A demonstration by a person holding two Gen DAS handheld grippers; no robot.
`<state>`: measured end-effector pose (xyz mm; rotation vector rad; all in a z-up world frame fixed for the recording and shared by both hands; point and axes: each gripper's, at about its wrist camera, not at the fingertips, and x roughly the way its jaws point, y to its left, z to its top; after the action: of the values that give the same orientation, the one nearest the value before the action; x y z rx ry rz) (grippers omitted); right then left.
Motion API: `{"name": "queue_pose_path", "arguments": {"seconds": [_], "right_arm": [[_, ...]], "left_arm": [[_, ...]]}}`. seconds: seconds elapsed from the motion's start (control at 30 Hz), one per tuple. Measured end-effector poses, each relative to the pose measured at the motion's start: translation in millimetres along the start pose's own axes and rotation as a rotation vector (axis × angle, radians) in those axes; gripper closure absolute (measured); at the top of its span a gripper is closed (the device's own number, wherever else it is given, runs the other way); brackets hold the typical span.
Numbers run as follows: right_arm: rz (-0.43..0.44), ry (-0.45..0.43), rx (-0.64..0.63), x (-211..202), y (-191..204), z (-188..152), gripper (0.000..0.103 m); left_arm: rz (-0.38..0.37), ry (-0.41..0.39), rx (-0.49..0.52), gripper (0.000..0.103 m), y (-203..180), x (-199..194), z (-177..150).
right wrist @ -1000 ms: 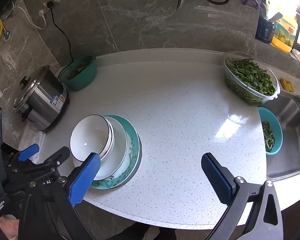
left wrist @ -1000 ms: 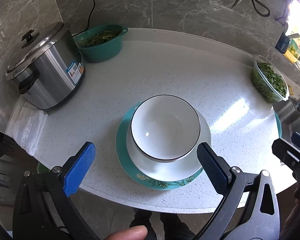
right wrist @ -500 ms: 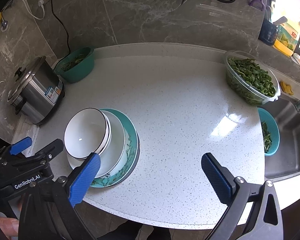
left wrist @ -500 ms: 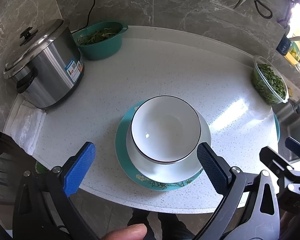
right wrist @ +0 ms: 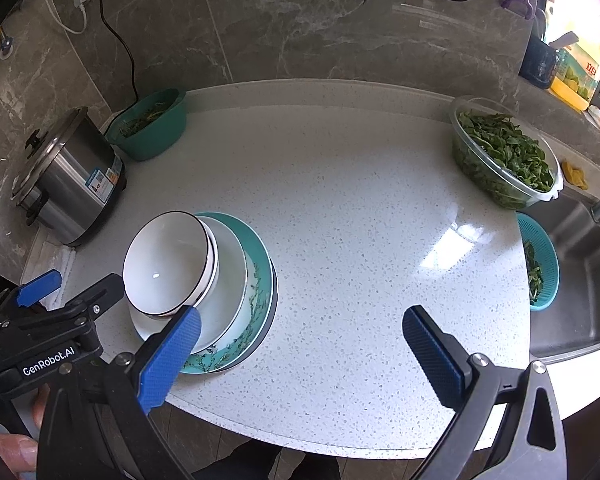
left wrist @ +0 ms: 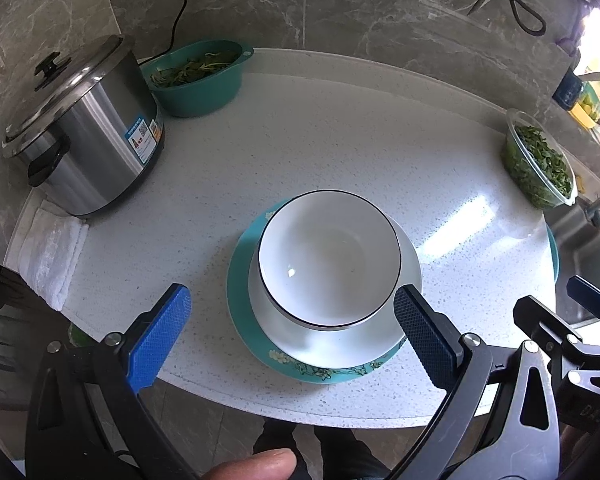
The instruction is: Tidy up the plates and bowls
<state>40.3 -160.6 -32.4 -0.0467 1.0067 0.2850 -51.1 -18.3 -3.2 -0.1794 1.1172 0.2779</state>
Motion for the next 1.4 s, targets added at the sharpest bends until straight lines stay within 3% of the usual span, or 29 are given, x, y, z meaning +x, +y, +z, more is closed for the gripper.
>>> {"name": "queue_pose_path", "arguments": {"seconds": [1.4], "right_arm": [[0.01,0.013,-0.017,8.5,-1.3,6.8,0.0]], "left_arm": [[0.004,0.017,0.0,0.001,-5.0,7.6,0.0]]}}
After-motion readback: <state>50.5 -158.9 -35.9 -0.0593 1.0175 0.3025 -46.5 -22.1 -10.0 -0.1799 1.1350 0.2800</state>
